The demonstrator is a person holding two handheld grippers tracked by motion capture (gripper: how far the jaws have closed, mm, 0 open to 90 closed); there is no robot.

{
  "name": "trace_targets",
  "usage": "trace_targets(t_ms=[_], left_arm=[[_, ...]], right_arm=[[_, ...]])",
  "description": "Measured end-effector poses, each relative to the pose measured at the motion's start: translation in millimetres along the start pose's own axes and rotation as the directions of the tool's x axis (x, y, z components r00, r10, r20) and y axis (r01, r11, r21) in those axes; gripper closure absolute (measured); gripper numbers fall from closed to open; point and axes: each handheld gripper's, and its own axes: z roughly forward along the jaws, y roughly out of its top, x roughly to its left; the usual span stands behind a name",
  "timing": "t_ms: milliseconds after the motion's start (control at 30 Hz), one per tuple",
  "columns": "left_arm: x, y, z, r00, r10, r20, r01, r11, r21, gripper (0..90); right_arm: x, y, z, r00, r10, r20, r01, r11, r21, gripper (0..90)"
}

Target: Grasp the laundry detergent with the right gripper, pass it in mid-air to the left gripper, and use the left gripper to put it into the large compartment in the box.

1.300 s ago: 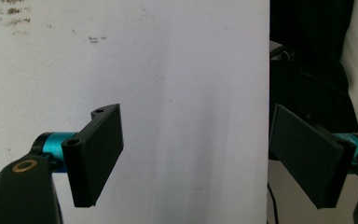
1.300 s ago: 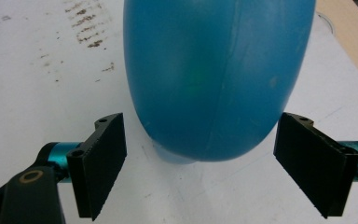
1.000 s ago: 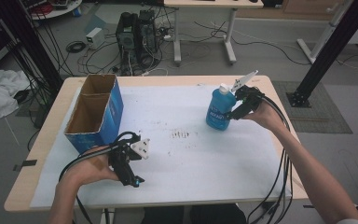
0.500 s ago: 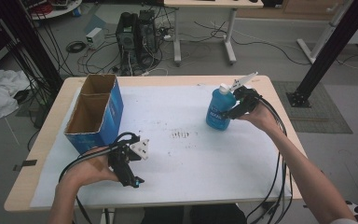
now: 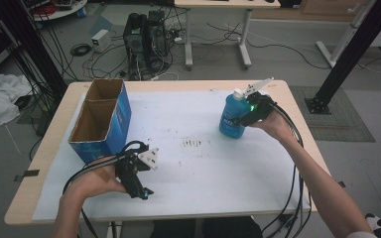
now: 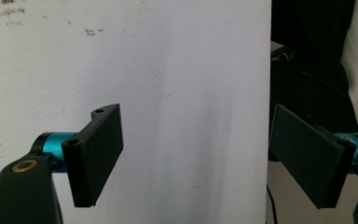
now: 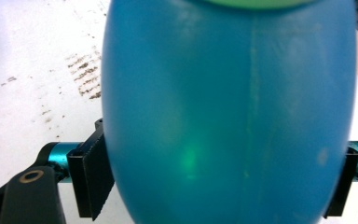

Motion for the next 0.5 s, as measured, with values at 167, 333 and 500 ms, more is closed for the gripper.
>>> trace_targets(t_ms=[167, 333, 500], left_arm=[[-0.6, -0.6, -1.7, 1.0, 0.0, -0.004, 0.0, 1.0, 0.004, 17.8], [-1.1, -1.5, -1.8, 1.0, -0.005, -0.005, 0.005, 1.0, -0.002, 17.8], [-1.4, -1.8, -1.3, 1.0, -0.004, -0.004, 0.004, 1.0, 0.0, 17.8]], right_arm=[[0.7, 1.2, -0.1, 1.0, 0.004, 0.006, -0.004, 1.0, -0.005, 16.4], [1.2, 2.0, -0.4, 0.9999, 0.006, 0.015, -0.006, 1.0, -0.011, 16.5], [0.0, 2.0, 0.8, 0.9999, 0.012, 0.011, -0.012, 1.0, -0.016, 16.7]])
